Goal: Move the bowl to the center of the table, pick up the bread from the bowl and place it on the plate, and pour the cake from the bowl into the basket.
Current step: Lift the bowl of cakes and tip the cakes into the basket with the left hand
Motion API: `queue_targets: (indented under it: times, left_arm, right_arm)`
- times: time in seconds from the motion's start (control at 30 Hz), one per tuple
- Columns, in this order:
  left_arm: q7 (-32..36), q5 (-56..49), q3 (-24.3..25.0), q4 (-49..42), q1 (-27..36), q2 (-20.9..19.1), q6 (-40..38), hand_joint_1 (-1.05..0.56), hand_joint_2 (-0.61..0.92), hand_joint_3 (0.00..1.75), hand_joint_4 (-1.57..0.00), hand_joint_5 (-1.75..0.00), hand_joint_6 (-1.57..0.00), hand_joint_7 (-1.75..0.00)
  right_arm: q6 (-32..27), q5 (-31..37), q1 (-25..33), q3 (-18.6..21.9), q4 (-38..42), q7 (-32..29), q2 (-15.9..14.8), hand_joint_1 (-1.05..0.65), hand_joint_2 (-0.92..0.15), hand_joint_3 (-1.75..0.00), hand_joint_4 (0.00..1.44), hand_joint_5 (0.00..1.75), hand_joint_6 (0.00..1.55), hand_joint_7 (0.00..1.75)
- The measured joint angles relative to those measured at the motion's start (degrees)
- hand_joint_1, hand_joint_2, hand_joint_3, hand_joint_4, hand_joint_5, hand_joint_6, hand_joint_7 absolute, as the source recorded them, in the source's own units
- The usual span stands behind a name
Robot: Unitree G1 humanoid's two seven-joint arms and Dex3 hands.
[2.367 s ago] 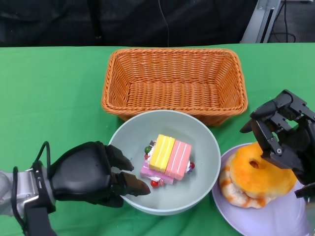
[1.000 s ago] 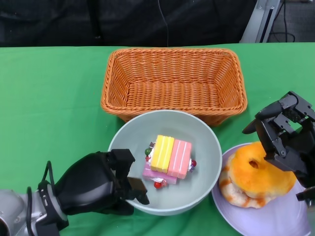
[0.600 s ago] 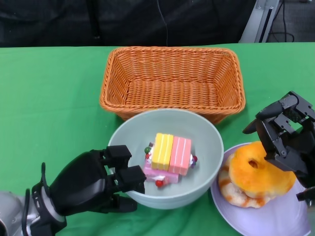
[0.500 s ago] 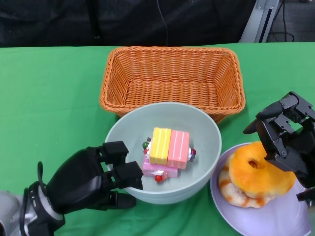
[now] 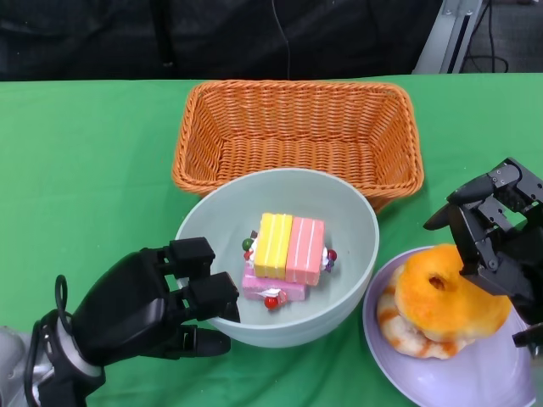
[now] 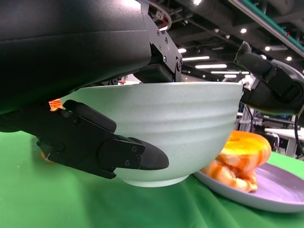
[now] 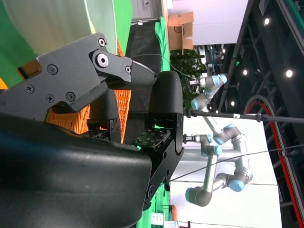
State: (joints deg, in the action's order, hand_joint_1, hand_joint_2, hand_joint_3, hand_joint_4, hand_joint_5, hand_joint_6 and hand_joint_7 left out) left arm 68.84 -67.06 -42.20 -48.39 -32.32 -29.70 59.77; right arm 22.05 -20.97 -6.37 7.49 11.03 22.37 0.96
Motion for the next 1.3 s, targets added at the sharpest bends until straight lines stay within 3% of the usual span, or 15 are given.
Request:
queue_targets:
  times: [0.2, 0.37, 0.67, 1.3]
  left_arm:
    - [0.8, 0.0, 1.6, 2.2, 0.6, -0.7, 0.5, -0.19, 0.92, 0.47, -0.64, -1.75, -0.65, -1.44]
    - [1.7, 0.0, 3.5, 4.0, 1.5, -1.1, 0.7, -0.13, 0.77, 0.72, -0.63, -1.75, -0.63, -1.48]
    - [1.9, 3.8, 7.6, 6.6, 2.3, -1.5, 4.3, -0.13, 0.77, 0.77, -0.63, -1.75, -0.63, -1.43]
    - [-21.3, 20.1, 17.3, 4.1, 3.7, 3.7, 10.8, -0.1, 0.76, 0.78, -0.68, -1.7, -0.67, -1.4]
  right_arm:
    - [0.0, 0.0, -0.1, 0.4, 0.0, 0.1, 0.2, -0.17, -0.64, -0.84, 0.7, 1.58, 0.65, 1.24]
    - [0.1, 0.1, -0.1, 0.5, 0.0, 0.1, 0.4, -0.15, -0.64, -0.84, 0.69, 1.58, 0.65, 1.24]
    - [0.5, 0.1, -0.1, 0.6, 0.0, 0.2, 0.6, -0.15, -0.65, -0.83, 0.69, 1.57, 0.64, 1.24]
    - [0.6, 0.1, -0.2, 0.8, 1.5, 0.4, 0.6, -0.17, -0.64, -0.83, 0.69, 1.59, 0.65, 1.27]
